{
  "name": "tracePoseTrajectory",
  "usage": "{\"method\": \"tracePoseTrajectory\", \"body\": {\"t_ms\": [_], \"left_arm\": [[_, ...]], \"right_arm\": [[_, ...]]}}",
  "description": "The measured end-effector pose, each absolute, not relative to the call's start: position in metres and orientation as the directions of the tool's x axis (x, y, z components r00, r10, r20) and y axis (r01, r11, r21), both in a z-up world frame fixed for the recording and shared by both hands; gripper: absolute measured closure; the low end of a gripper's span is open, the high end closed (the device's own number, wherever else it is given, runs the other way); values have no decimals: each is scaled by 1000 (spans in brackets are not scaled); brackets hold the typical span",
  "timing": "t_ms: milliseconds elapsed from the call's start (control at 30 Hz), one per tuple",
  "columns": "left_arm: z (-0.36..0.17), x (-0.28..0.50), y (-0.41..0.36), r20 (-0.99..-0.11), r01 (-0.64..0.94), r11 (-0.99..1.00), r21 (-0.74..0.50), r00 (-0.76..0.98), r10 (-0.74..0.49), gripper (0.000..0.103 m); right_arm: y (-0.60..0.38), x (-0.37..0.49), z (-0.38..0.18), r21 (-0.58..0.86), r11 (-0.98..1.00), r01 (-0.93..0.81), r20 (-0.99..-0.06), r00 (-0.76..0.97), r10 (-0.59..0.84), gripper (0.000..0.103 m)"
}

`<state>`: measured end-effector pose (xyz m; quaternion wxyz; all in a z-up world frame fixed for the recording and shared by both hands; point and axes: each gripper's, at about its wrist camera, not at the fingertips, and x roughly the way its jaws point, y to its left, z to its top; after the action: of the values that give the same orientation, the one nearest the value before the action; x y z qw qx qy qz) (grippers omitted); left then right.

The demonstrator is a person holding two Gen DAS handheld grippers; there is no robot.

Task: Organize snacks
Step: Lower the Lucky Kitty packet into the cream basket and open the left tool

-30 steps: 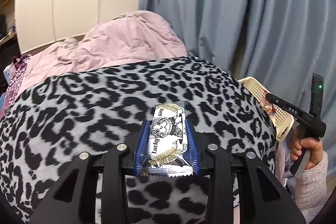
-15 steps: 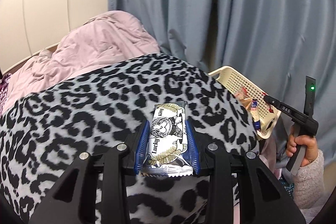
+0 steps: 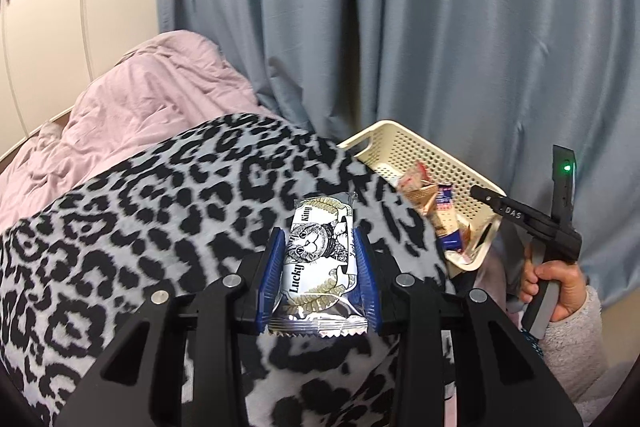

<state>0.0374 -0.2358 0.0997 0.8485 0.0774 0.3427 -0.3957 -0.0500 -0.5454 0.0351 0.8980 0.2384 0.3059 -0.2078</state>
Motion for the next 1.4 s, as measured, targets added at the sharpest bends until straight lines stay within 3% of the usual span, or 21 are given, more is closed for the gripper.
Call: {"method": "tracePoseTrajectory", "body": {"t_ms": [600,1400], "left_arm": [[87,25,-357,-677,851,505,-143,288,-677,68],[55,8,-490,-723,915,353,-196,108,-682,68]], "right_arm": [[-532,-72,37,131,828,545,-616,700,-363,70],[-535,-100,33,139,819,557,-626,690,-363,70]]}}
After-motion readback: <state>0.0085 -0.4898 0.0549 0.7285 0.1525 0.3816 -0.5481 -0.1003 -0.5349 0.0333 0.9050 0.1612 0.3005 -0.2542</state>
